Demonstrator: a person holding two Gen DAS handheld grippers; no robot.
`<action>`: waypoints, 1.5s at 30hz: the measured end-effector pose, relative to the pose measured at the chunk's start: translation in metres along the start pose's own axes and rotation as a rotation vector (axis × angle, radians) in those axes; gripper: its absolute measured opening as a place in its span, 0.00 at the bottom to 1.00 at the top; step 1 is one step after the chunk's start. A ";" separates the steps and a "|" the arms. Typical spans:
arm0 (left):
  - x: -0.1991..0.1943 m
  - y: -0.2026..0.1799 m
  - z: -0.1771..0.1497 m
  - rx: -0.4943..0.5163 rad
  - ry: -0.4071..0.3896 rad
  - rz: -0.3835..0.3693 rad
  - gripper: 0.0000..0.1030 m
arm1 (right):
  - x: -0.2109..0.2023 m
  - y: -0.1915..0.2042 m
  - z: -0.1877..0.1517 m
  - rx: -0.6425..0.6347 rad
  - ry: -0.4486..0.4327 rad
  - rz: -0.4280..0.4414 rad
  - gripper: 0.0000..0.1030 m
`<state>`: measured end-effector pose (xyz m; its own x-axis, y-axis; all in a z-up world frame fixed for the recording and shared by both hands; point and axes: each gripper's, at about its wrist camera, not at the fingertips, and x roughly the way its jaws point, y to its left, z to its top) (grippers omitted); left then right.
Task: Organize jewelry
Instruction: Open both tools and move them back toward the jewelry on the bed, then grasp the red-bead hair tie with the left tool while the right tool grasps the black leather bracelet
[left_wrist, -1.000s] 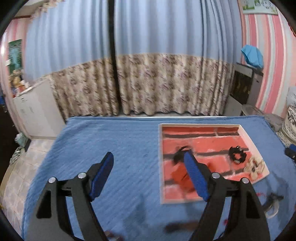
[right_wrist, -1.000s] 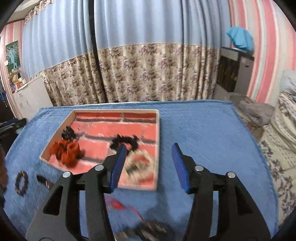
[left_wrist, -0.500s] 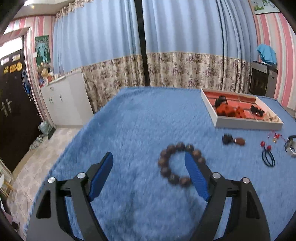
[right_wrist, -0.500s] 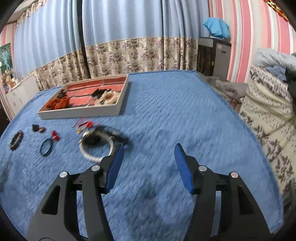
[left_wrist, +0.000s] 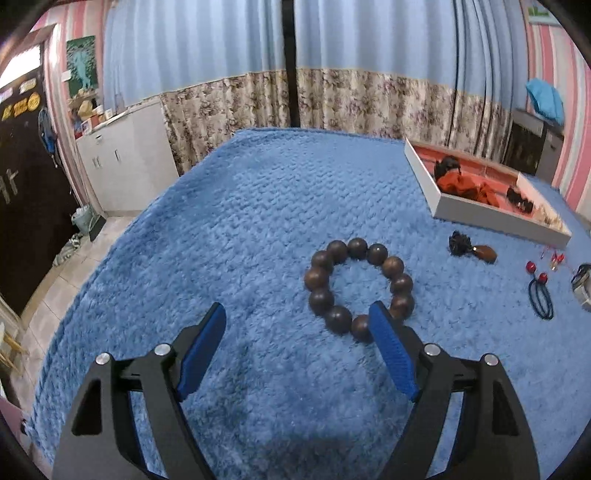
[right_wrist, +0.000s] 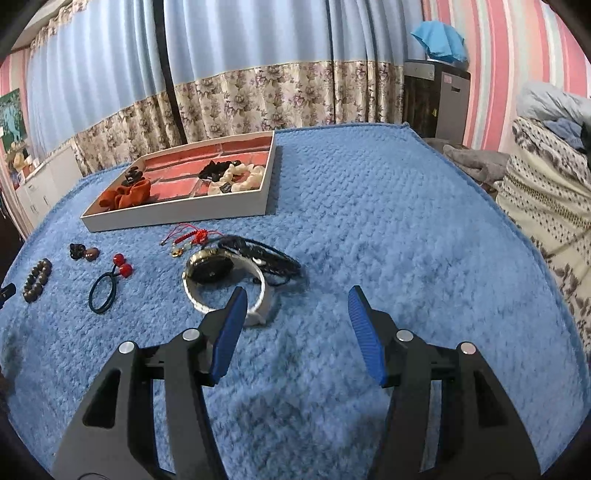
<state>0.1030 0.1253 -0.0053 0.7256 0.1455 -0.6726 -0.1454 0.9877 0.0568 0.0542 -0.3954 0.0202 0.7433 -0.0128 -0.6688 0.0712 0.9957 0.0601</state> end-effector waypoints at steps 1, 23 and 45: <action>0.003 -0.001 0.000 0.001 0.007 0.002 0.76 | 0.005 0.002 0.002 -0.002 0.010 -0.013 0.55; 0.010 -0.049 0.030 0.050 -0.004 -0.112 0.76 | 0.055 0.008 0.021 -0.001 0.060 -0.055 0.31; 0.031 -0.222 0.014 0.211 0.096 -0.339 0.74 | 0.054 0.003 0.018 0.017 0.056 0.021 0.15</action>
<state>0.1674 -0.0887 -0.0283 0.6414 -0.1862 -0.7443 0.2391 0.9703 -0.0366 0.1072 -0.3943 -0.0023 0.7063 0.0134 -0.7078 0.0680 0.9939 0.0867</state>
